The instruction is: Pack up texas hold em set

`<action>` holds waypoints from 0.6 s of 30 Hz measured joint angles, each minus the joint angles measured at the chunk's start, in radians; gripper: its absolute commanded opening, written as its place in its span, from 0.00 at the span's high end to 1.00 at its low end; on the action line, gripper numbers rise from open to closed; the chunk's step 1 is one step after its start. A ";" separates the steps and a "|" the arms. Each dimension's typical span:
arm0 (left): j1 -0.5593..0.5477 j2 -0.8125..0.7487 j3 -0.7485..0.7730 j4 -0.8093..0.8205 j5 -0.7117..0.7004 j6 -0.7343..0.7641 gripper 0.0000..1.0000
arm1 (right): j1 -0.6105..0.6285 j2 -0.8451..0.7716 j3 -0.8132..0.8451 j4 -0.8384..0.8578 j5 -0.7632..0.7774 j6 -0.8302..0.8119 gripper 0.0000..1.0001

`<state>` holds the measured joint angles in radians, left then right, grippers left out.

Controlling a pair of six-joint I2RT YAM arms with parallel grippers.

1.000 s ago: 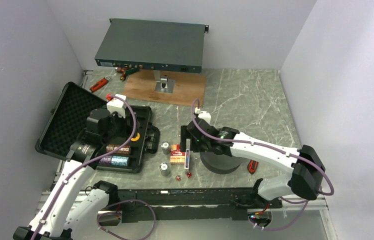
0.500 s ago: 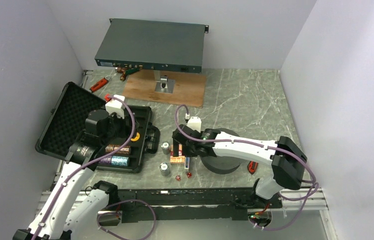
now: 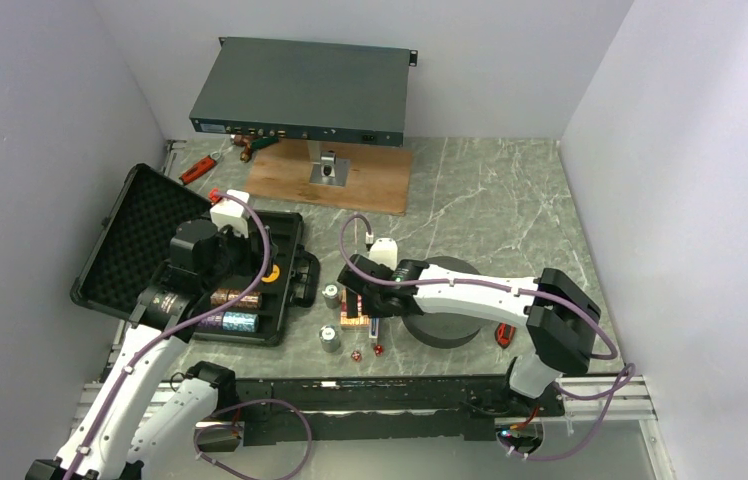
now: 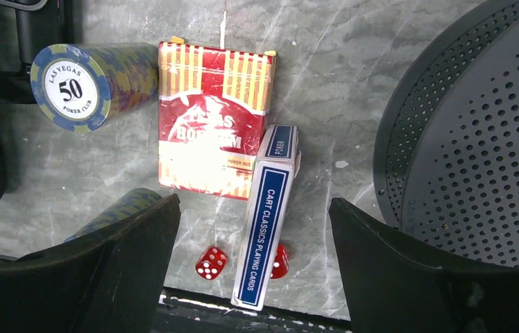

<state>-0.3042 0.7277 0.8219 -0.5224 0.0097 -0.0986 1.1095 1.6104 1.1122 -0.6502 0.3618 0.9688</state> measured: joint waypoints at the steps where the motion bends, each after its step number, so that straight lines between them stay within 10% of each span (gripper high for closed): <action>1: 0.000 0.000 0.000 0.000 0.000 0.000 0.21 | 0.000 0.001 0.000 0.000 0.000 0.000 0.18; 14: 0.000 -0.013 -0.003 -0.014 0.000 0.000 0.21 | 0.005 0.044 0.027 -0.001 0.002 -0.010 0.43; 18: 0.000 -0.013 -0.003 -0.018 0.000 0.000 0.21 | 0.006 0.064 0.028 -0.007 -0.001 -0.010 0.66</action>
<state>-0.3042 0.7143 0.8188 -0.5400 0.0097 -0.0990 1.1152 1.6745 1.1404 -0.6575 0.3607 0.9588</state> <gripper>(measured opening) 0.796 0.478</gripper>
